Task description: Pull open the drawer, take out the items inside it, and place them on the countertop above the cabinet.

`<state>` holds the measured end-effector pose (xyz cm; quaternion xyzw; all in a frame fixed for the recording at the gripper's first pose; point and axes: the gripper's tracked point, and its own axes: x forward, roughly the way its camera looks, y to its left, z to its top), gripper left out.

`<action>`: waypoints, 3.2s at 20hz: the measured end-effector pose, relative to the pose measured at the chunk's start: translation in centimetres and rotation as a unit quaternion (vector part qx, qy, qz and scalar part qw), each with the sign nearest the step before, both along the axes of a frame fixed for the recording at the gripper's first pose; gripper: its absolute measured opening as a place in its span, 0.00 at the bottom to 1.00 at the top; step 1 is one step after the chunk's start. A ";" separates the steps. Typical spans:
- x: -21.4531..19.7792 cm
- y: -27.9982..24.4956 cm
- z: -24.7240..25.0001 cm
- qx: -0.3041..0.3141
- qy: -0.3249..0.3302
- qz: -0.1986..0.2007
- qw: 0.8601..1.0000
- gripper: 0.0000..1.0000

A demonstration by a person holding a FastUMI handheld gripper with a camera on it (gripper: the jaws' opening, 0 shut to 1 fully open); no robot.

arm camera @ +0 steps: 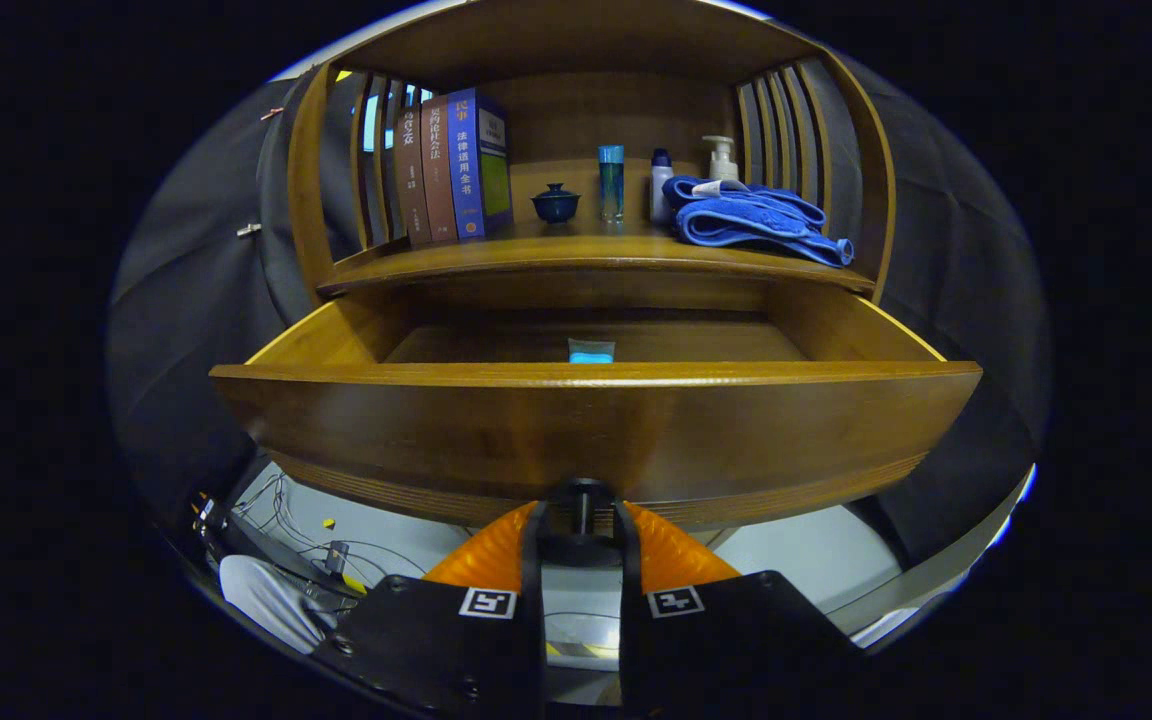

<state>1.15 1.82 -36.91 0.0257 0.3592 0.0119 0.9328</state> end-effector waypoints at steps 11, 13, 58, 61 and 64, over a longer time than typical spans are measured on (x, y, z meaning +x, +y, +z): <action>-5.3 0.6 -0.4 0.005 0.037 -0.002 0.999 0.33; -5.4 0.7 -0.4 0.007 0.036 -0.003 0.999 0.33; 11.1 -1.0 -5.9 -0.015 0.331 -0.036 0.943 0.92; 11.1 -1.1 -6.0 -0.021 0.331 -0.029 0.943 0.67; 11.0 -1.0 -5.8 -0.020 0.332 -0.027 0.943 0.45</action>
